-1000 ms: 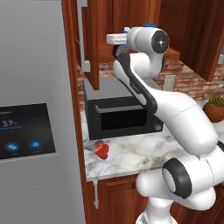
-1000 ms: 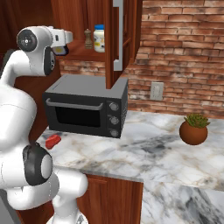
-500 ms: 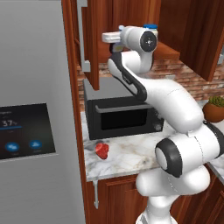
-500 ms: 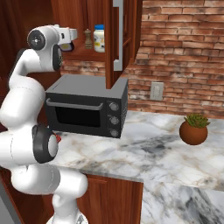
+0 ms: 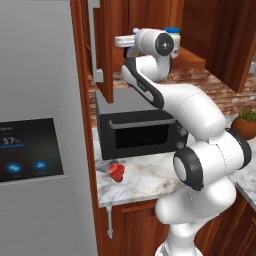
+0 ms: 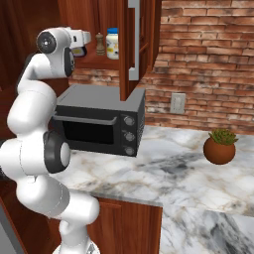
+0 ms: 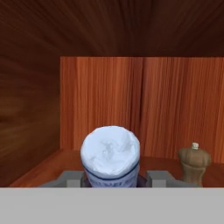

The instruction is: There are various items on the counter. Only move the condiments/shakers into the cabinet.

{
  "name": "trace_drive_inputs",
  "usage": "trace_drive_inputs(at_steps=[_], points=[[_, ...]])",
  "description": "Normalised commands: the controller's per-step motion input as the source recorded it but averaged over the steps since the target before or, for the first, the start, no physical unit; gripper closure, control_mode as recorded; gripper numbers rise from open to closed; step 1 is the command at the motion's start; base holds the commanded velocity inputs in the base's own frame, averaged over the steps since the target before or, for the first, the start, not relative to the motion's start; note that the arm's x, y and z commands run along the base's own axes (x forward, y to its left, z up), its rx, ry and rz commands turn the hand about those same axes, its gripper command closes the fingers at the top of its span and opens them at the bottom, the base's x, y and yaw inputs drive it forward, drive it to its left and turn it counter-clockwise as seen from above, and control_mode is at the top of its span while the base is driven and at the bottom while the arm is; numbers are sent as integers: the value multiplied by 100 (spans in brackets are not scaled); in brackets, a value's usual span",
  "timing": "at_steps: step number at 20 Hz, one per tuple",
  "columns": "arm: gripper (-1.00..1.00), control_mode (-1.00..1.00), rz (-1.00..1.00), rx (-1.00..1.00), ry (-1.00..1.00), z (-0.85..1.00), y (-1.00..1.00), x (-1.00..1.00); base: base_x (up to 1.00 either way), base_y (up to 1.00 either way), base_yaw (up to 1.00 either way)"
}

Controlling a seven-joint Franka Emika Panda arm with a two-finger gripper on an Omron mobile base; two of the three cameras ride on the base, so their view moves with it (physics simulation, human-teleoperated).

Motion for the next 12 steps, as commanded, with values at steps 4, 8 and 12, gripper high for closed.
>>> trace_drive_inputs(at_steps=[4, 8, 12], points=[[100, -100, 0, -1, 9, -38, 0, 3, 0, 0, 0], [100, -100, 0, 0, 3, -43, 0, 0, 0, 0, 0], [100, -100, 0, 0, 0, -56, 0, 0, 0, 0, 0]])
